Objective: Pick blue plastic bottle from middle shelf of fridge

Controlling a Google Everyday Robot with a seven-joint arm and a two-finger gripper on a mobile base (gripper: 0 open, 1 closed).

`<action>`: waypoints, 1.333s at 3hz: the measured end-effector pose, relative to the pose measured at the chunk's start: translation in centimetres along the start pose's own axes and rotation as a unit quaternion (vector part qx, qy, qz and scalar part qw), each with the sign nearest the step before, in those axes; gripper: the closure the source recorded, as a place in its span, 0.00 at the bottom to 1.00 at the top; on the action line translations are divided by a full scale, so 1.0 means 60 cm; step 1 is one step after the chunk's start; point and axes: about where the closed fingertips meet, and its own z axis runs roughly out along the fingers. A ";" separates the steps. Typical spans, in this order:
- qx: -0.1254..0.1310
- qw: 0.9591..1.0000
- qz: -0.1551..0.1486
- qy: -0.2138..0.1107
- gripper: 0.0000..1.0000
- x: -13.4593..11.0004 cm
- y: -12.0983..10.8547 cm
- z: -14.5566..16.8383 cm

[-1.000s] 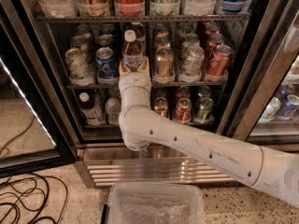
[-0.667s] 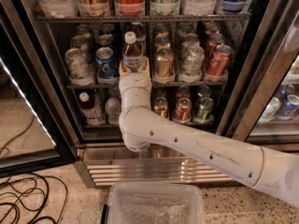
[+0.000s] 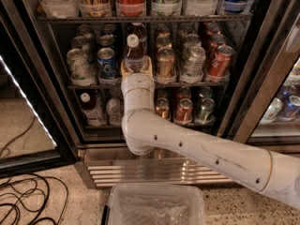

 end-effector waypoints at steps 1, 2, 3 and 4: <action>-0.002 1.000 -0.001 -0.011 1.00 -0.024 -0.010 -0.016; -0.024 1.000 0.007 -0.016 1.00 -0.055 0.008 -0.040; -0.027 0.999 0.009 -0.016 1.00 -0.056 0.010 -0.044; -0.054 0.998 0.008 -0.019 1.00 -0.091 -0.002 -0.081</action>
Offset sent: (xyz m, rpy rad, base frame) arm -0.1737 -0.0727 0.1921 -0.0818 -0.2097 0.1742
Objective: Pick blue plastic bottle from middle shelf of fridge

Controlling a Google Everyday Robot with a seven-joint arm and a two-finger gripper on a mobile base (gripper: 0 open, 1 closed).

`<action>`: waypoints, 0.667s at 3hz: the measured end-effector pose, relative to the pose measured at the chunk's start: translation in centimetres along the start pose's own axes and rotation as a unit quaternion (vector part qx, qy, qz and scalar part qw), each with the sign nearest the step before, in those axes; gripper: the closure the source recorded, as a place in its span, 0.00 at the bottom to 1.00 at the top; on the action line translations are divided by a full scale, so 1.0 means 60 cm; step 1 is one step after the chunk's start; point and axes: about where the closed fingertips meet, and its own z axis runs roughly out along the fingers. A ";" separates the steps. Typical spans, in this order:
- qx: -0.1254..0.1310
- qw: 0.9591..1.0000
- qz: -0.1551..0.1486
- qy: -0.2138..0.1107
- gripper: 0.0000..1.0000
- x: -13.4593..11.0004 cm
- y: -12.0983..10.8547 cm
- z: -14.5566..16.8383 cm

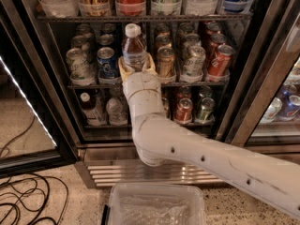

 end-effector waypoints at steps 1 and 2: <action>-0.108 0.994 0.021 -0.009 1.00 -0.091 0.110 -0.121; -0.219 0.975 0.044 -0.021 1.00 -0.123 0.210 -0.250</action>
Offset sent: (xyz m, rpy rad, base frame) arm -0.3114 -0.1088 0.1009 -0.0062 -0.0700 0.5133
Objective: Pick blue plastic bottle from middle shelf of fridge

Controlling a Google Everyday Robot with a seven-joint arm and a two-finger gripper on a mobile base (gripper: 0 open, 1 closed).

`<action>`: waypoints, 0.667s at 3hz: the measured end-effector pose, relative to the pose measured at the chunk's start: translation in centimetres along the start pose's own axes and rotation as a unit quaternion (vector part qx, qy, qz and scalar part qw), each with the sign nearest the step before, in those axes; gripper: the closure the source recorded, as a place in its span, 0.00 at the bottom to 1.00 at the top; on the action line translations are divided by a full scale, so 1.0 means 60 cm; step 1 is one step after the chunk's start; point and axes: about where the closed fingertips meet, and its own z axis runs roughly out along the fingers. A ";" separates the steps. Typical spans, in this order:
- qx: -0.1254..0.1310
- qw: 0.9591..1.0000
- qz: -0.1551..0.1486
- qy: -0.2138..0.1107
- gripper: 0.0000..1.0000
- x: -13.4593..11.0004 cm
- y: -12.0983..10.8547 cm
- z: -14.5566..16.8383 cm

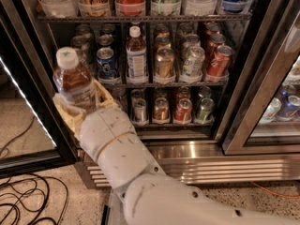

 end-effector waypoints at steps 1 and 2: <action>-0.069 0.996 0.047 -0.027 1.00 -0.071 0.031 -0.092; -0.069 0.996 0.046 -0.027 1.00 -0.070 0.031 -0.092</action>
Offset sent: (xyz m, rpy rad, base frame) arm -0.0401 -0.0013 0.0152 0.0562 -0.0019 0.1087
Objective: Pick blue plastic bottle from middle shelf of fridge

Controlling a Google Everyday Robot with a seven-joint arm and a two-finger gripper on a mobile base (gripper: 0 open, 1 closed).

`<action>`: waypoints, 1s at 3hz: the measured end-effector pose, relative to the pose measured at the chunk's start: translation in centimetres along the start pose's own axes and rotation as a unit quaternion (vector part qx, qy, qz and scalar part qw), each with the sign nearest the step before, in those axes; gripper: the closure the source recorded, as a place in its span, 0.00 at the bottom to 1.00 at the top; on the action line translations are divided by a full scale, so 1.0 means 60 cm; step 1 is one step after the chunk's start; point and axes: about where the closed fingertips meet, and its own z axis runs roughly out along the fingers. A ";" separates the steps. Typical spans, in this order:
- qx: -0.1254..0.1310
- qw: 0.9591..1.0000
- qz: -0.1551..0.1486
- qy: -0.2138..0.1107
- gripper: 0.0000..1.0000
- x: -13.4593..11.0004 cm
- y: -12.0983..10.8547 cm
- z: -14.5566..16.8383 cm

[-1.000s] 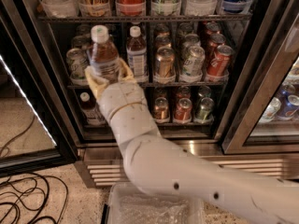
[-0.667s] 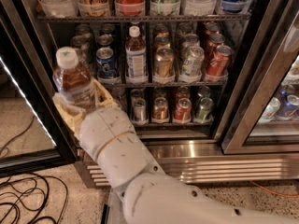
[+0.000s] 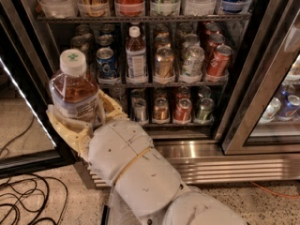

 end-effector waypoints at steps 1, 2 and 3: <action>-0.013 1.000 -0.004 -0.004 1.00 0.006 -0.010 0.001; -0.025 1.000 -0.004 -0.016 1.00 0.021 -0.095 0.012; -0.019 1.000 -0.016 -0.007 1.00 0.042 -0.228 0.019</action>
Offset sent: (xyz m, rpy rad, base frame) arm 0.0905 -0.0722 -0.0213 0.0036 -0.0734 0.2944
